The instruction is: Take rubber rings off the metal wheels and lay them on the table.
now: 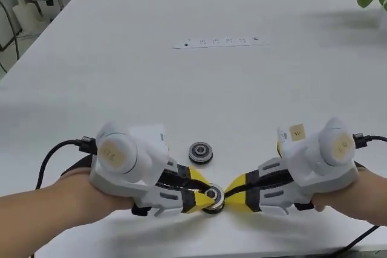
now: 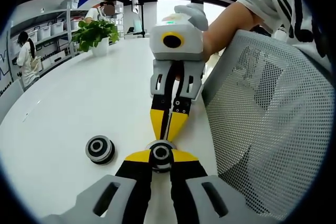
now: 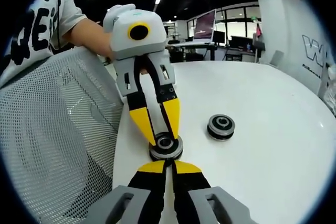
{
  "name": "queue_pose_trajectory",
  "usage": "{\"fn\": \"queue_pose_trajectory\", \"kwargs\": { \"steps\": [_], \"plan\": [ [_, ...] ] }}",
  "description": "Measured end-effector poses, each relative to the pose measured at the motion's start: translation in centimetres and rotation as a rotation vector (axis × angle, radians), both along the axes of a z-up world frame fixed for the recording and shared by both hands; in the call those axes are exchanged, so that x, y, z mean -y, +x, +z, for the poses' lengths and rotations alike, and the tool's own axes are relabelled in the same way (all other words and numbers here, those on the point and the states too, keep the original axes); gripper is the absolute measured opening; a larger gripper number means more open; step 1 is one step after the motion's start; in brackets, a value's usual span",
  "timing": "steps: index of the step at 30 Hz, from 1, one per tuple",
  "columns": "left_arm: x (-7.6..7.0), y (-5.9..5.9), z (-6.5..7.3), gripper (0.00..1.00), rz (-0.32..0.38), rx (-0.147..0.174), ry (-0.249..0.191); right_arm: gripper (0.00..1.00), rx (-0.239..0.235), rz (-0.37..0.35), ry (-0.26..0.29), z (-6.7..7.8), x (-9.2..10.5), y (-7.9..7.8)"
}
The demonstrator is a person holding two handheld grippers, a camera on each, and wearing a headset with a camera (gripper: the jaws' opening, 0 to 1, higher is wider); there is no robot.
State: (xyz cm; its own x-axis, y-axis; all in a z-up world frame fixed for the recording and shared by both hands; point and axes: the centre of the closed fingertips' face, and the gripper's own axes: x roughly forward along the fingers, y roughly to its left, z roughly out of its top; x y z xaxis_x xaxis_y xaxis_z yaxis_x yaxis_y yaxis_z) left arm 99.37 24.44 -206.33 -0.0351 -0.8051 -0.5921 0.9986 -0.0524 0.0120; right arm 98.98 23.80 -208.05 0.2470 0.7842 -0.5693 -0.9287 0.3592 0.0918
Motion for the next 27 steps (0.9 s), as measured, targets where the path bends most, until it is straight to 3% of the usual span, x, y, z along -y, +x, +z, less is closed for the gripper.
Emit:
{"fn": "queue_pose_trajectory", "kwargs": {
  "steps": [14,17,20,22,26,27],
  "plan": [
    [0.0,0.1,0.0,0.07,0.004,0.003,0.000,0.00,-0.056,-0.051,0.021,0.1,0.3,0.2],
    [0.1,0.1,0.0,0.07,0.005,0.007,-0.001,0.00,-0.115,-0.098,0.075,0.5,0.5,0.3],
    [0.1,0.1,0.0,0.07,0.007,0.008,-0.001,0.00,-0.117,-0.104,0.080,0.6,0.7,0.3],
    [0.2,0.1,0.0,0.07,0.001,0.030,0.001,0.00,-0.127,-0.114,0.084,0.5,0.7,0.4],
    [0.2,0.1,0.0,0.07,-0.008,0.039,-0.003,0.00,-0.187,-0.167,0.148,0.9,0.7,0.7],
    [0.2,0.1,0.0,0.07,-0.005,0.034,-0.003,0.00,-0.203,-0.186,0.193,1.4,0.5,0.9]
  ]
}}
